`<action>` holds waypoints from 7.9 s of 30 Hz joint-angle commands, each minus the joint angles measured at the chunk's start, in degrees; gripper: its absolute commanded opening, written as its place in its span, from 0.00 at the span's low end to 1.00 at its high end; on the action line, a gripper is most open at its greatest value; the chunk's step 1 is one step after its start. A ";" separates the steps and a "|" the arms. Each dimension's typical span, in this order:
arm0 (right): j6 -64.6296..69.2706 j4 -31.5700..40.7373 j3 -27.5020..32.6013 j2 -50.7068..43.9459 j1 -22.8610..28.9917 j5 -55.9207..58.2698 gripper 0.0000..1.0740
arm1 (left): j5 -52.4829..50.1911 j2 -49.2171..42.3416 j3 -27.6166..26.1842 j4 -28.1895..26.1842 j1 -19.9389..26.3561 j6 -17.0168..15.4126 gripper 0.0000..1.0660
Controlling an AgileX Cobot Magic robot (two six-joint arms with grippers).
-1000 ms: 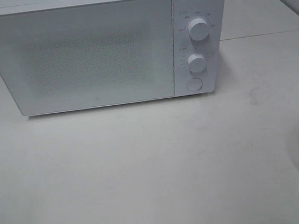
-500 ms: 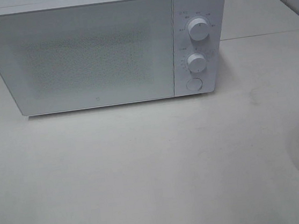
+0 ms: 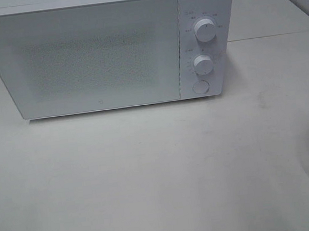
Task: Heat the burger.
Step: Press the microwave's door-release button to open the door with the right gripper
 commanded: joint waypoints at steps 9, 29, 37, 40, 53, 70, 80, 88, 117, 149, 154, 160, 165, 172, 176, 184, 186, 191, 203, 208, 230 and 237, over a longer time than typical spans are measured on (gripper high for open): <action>0.06 0.29 -0.46 6.30 -0.17 -7.79 0.70 | -0.17 -1.38 0.17 0.11 -0.29 -0.11 0.94; 0.23 0.29 -0.46 21.60 -0.17 -26.07 0.70 | -0.17 -1.38 0.17 0.11 -0.29 -0.11 0.94; 0.23 0.29 -0.46 27.39 -0.17 -34.95 0.70 | -0.17 -1.38 0.17 0.11 -0.29 -0.11 0.94; 0.23 0.23 0.17 29.28 -0.17 -39.65 0.70 | -0.17 -1.38 0.17 0.11 -0.29 -0.11 0.94; -4.81 8.14 12.38 35.41 4.87 -66.63 0.70 | -0.17 -1.38 0.17 0.06 -0.29 -0.11 0.94; -18.62 33.12 14.73 49.79 25.27 -85.08 0.70 | -0.17 -1.38 0.17 0.06 -0.29 -0.11 0.94; -22.29 45.78 14.44 57.70 36.73 -93.56 0.70 | -0.17 -1.38 0.17 0.06 -0.29 -0.11 0.94; -22.69 50.42 12.38 61.36 40.68 -93.39 0.70 | -0.17 -1.38 0.17 0.06 -0.29 -0.11 0.94; 27.39 51.28 11.86 62.17 41.83 -92.65 0.45 | -0.17 -1.38 0.17 0.06 -0.29 -0.06 0.94; 71.79 49.39 7.33 66.23 41.65 -89.84 0.00 | -0.17 -1.38 0.17 0.00 -0.29 0.00 0.94; 71.79 49.27 5.04 68.18 41.65 -88.35 0.00 | -0.17 -1.38 0.17 0.00 -0.29 0.06 0.94; 71.73 47.90 2.41 71.05 40.57 -86.23 0.00 | -0.17 -1.38 0.17 0.00 -0.29 0.06 0.94; 71.68 45.49 0.23 72.48 37.99 -84.11 0.00 | -0.17 -1.38 0.17 0.00 -0.29 0.06 0.94; 68.64 44.23 -2.58 73.22 34.21 -83.59 0.00 | -0.17 -1.38 0.17 0.00 -0.29 0.06 0.94; 68.81 42.46 -4.01 73.68 32.43 -81.59 0.00 | -0.17 -1.38 0.17 0.00 -0.29 0.06 0.94; 69.04 40.28 -7.22 76.38 30.25 -80.73 0.00 | -0.17 -1.38 0.17 0.00 -0.29 0.06 0.94; 69.90 38.85 -8.71 78.04 29.62 -80.04 0.00 | -0.17 -1.38 0.17 0.00 -0.29 0.06 0.94; 70.30 37.30 -10.20 79.01 28.30 -79.35 0.00 | -0.17 -1.38 0.17 0.00 -0.29 0.06 0.94; 73.57 32.72 -14.04 82.91 25.61 -78.09 0.00 | -0.17 -1.38 0.17 -0.06 -0.29 0.06 0.94; 72.82 32.43 -15.81 83.65 23.95 -77.98 0.00 | -0.17 -1.38 0.17 -0.06 -0.29 0.06 0.94; 72.08 32.95 -17.88 83.65 22.92 -77.23 0.00 | -0.17 -1.38 0.17 -0.06 -0.29 0.06 0.94; 71.91 33.29 -18.56 83.65 22.92 -78.04 0.00 | -0.17 -1.38 0.17 -0.06 -0.29 0.06 0.94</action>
